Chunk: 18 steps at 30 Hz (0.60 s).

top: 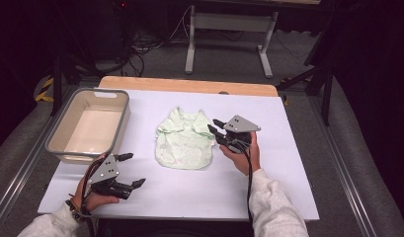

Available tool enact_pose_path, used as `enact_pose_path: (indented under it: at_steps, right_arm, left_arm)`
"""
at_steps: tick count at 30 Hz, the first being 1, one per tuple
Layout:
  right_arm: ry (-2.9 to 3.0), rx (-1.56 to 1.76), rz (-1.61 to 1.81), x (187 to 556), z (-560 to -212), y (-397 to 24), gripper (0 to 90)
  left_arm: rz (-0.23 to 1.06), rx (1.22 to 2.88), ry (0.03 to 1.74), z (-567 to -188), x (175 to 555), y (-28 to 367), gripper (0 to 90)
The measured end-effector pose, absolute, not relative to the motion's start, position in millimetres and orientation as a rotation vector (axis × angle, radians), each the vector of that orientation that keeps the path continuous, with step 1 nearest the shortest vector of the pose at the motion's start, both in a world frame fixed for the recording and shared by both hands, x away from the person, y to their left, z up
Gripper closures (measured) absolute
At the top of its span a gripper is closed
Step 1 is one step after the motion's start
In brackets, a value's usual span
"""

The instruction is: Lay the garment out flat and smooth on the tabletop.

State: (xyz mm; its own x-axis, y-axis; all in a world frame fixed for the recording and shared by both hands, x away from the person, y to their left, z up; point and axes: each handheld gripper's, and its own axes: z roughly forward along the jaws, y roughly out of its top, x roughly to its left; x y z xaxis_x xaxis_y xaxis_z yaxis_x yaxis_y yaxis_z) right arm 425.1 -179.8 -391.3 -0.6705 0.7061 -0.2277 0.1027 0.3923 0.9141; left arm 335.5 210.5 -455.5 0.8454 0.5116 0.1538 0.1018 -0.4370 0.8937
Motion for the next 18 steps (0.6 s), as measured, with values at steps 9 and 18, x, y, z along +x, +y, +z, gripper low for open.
enact_pose_path:
  at_steps: [9, 18]
  right_arm:
    - [2.037, 0.632, 1.298, 406, -388, -179, 44.5]
    - [2.029, 0.595, 1.264, 390, -392, -175, 28.1]
  left_arm:
    - [0.504, 1.991, 0.446, -455, 335, 210, 10.3]
    - [0.501, 1.992, 0.444, -455, 335, 210, 10.0]
